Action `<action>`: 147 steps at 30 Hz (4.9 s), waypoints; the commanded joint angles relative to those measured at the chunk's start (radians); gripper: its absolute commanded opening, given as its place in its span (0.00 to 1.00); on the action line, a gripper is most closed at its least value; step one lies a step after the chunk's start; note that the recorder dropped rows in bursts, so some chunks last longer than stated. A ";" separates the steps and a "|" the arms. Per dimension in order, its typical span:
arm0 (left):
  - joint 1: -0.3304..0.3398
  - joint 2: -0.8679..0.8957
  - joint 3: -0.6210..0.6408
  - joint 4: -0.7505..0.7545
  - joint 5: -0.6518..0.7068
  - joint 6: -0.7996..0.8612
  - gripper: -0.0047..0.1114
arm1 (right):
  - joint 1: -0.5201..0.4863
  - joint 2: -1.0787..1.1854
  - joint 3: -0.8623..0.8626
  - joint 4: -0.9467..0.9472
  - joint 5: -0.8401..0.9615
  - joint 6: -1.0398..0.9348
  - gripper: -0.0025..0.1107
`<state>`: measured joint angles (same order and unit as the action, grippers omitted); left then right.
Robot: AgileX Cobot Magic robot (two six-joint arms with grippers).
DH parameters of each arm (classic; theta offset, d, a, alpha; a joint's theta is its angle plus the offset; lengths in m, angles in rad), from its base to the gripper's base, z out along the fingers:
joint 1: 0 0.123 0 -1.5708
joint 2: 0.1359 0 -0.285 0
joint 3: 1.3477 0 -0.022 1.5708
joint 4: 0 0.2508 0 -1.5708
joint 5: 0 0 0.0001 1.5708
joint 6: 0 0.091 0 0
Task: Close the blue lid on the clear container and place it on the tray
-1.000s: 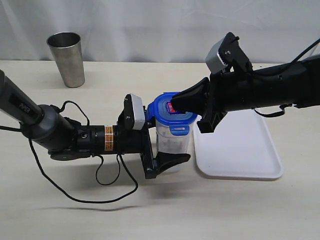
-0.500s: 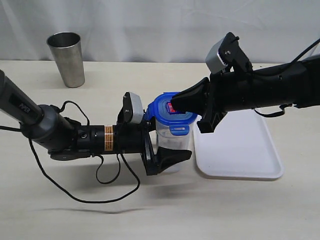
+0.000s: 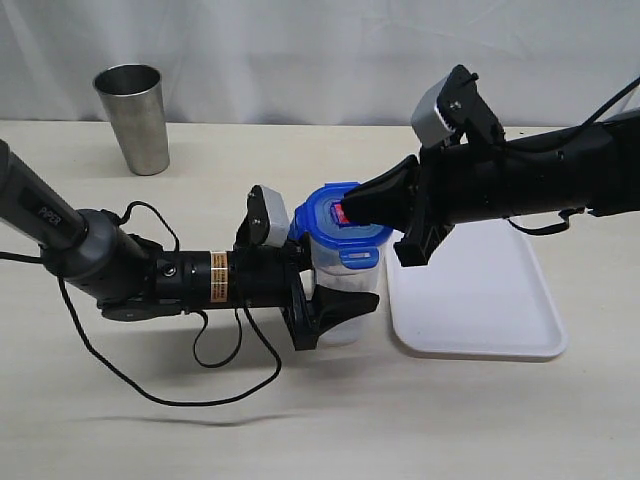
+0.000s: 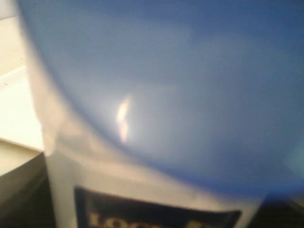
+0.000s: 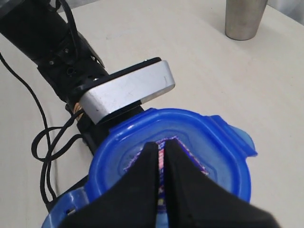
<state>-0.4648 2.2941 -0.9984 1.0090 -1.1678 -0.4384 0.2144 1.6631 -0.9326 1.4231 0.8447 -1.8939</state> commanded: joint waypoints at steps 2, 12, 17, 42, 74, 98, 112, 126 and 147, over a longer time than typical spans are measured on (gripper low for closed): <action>0.067 -0.017 -0.005 0.036 0.011 -0.004 0.04 | 0.004 -0.054 0.003 -0.008 0.023 0.035 0.07; 0.202 -0.044 -0.005 0.199 -0.053 0.049 0.04 | 0.010 -0.189 -0.092 -0.467 -0.244 1.129 0.37; 0.202 -0.044 -0.005 0.201 -0.053 0.077 0.04 | 0.078 -0.062 -0.248 -0.696 -0.174 1.354 0.37; 0.202 -0.044 -0.005 0.202 -0.043 0.079 0.04 | 0.160 0.154 -0.460 -0.701 0.063 1.487 0.37; 0.198 -0.044 -0.005 0.204 -0.038 0.077 0.04 | 0.155 0.324 -0.465 -0.580 0.176 1.272 0.33; 0.198 -0.044 -0.005 0.204 -0.039 0.073 0.04 | 0.181 -0.023 -0.486 -0.635 0.088 1.026 0.50; 0.198 -0.044 -0.005 0.204 -0.039 0.073 0.04 | 0.546 -0.003 -0.467 -1.483 -0.032 1.147 0.37; 0.198 -0.044 -0.005 0.204 -0.039 0.073 0.04 | 0.556 0.079 -0.467 -1.562 -0.048 1.151 0.37; 0.198 -0.044 -0.005 0.224 -0.049 0.064 0.04 | 0.556 0.255 -0.467 -1.662 -0.053 1.185 0.37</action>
<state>-0.2571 2.2617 -0.9984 1.1871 -1.1602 -0.4008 0.7711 1.8352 -1.4297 -0.1884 0.7765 -0.7844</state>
